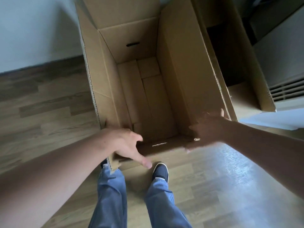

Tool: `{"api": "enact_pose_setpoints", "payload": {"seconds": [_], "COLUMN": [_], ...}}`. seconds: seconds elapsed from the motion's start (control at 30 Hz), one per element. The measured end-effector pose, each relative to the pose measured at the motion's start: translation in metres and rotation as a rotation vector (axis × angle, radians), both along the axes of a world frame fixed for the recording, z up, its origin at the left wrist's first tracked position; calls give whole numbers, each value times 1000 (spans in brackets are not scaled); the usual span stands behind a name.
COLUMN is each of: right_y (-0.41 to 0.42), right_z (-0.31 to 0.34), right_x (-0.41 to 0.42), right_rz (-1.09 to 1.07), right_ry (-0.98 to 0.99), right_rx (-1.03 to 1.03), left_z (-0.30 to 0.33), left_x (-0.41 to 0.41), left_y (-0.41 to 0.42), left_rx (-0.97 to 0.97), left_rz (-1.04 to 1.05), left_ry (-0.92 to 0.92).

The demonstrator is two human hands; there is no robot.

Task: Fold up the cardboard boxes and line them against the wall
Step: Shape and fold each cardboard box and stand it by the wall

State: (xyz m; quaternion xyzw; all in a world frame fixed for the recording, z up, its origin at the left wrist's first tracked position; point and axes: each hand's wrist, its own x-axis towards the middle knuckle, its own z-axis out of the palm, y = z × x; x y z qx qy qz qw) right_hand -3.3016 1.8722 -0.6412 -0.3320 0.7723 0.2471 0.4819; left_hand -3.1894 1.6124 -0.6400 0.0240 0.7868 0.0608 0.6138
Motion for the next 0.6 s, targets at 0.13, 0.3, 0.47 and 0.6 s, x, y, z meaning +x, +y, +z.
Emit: {"api": "enact_pose_setpoints", "payload": {"seconds": [0.13, 0.3, 0.47, 0.6], "right_y": [-15, -38, -52, -66], "right_z": [-5, -48, -103, -128], "right_x": [-11, -11, -17, -30], "right_rz": [-44, -127, -131, -141], "right_ry": [201, 378, 467, 453], "right_rx": [-39, -120, -199, -237], "left_z": [-11, -45, -84, -104], "left_x": [1, -16, -35, -47], "left_y": [3, -19, -34, -46], "left_rx": [1, -153, -284, -340], "left_rz": [31, -42, -57, -141], "left_ry": [181, 495, 482, 451]}}
